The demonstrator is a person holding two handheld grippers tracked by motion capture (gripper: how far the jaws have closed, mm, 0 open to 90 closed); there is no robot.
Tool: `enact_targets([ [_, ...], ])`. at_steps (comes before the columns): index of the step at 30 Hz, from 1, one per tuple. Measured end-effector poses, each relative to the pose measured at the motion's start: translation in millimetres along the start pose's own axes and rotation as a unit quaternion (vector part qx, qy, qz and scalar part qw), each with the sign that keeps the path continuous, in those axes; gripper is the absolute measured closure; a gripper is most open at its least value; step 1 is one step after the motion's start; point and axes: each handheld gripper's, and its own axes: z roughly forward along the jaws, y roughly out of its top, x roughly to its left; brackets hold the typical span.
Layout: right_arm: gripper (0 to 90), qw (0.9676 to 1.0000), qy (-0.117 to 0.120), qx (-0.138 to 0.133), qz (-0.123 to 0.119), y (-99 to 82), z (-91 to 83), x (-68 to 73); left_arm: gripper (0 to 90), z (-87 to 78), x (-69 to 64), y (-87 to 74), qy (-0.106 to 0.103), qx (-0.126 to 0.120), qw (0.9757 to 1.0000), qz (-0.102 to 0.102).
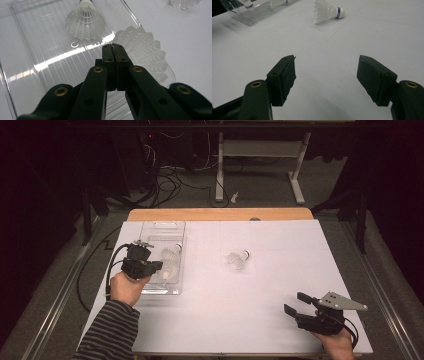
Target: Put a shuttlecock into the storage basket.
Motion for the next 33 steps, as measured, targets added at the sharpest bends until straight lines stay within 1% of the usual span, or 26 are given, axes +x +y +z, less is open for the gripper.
enact_targets([
  [5,31.7,1.0000,0.000,0.000,0.001,0.0,-0.1,0.0,89.1,2.3,0.3,-0.3,0.005,0.003,1.0000,-0.003],
  [12,31.7,1.0000,0.000,0.000,0.001,0.0,0.0,-0.1,89.0,5.1,1.9,0.6,0.007,0.007,0.9999,-0.007],
  [17,31.7,1.0000,0.000,0.000,0.001,0.0,-0.1,-0.2,88.6,7.1,2.8,0.6,0.007,0.005,0.9999,-0.007],
  [24,31.7,1.0000,0.001,-0.001,0.001,0.0,-0.2,-0.2,87.5,10.4,3.7,2.3,0.007,0.006,0.9999,-0.012],
  [25,31.7,1.0000,0.000,-0.001,0.002,0.0,-0.4,0.0,86.8,11.4,3.6,2.7,0.010,0.006,0.9998,-0.015],
  [27,31.7,1.0000,0.000,-0.002,0.002,0.1,-0.5,0.0,81.7,13.2,3.7,3.4,0.017,0.006,0.9997,-0.015],
  [29,31.7,1.0000,0.000,-0.002,0.001,0.1,-0.4,0.0,77.2,15.4,4.0,4.4,0.018,0.004,0.9997,-0.019],
  [31,31.7,1.0000,0.000,-0.002,0.001,0.2,-0.5,0.0,68.5,16.6,3.6,5.0,0.017,0.000,0.9997,-0.019],
  [33,31.7,1.0000,0.000,-0.002,0.002,0.1,-0.5,0.0,64.3,17.5,3.0,5.3,0.018,-0.004,0.9996,-0.020],
])
